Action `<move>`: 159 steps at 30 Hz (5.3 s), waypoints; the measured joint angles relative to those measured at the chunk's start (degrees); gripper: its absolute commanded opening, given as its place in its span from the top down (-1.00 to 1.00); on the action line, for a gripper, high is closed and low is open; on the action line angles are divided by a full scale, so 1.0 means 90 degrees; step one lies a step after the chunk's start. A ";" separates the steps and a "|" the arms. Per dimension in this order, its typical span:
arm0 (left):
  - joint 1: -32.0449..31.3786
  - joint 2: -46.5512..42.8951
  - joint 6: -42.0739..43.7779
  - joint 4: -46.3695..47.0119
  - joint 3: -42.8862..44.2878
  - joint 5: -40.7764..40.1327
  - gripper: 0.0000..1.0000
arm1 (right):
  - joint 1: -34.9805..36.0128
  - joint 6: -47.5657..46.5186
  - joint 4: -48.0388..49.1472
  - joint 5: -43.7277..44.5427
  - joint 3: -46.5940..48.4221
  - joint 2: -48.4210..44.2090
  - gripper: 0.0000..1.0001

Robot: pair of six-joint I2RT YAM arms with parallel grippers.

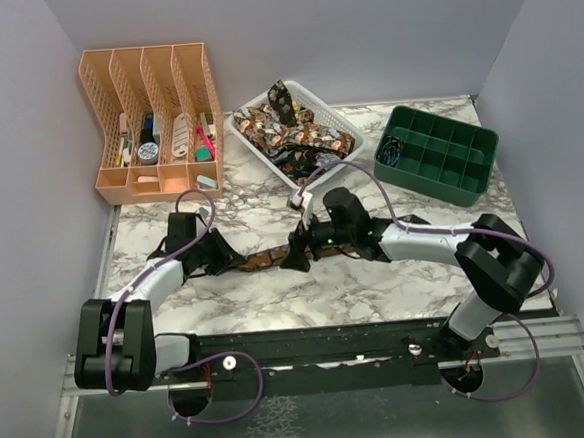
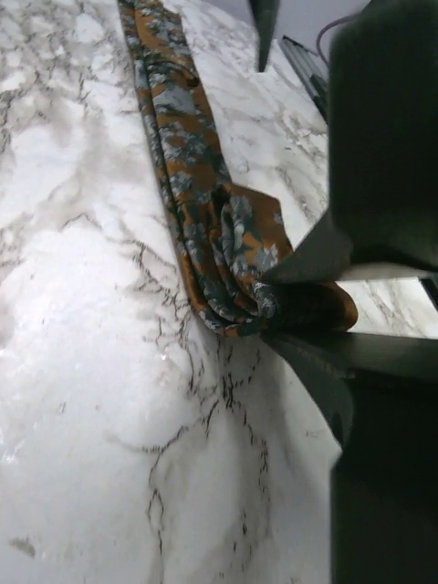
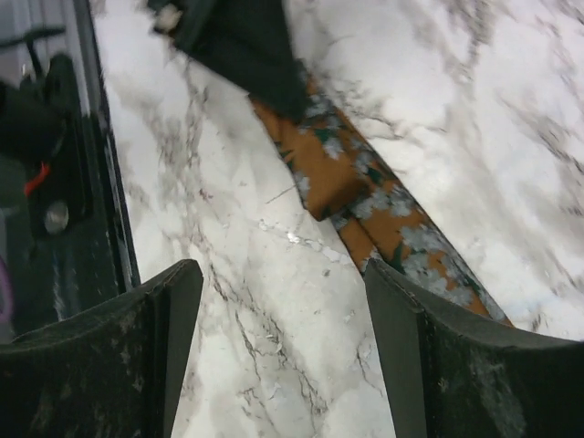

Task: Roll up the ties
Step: Roll the tie at the center of the board.

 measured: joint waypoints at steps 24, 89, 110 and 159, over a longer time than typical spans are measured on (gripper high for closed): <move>0.0158 -0.0811 -0.0262 -0.0724 0.0168 -0.1574 -0.98 | 0.0610 -0.5336 -0.0933 -0.1185 0.1780 0.2113 -0.71; 0.0265 -0.2514 -0.1409 -0.0294 -0.1260 -0.0916 -0.95 | 0.0391 0.2463 -0.1377 0.1178 0.1479 0.1360 0.15; 0.0265 -0.2475 -0.1455 -0.0219 -0.1324 -0.0789 -0.76 | 0.0389 0.2790 -0.1916 0.0889 0.2164 0.2072 0.42; -0.0114 -0.2178 -0.1447 0.0248 -0.1472 -0.0493 -0.39 | 0.0425 0.2472 -0.2696 0.1219 0.2480 0.2290 0.41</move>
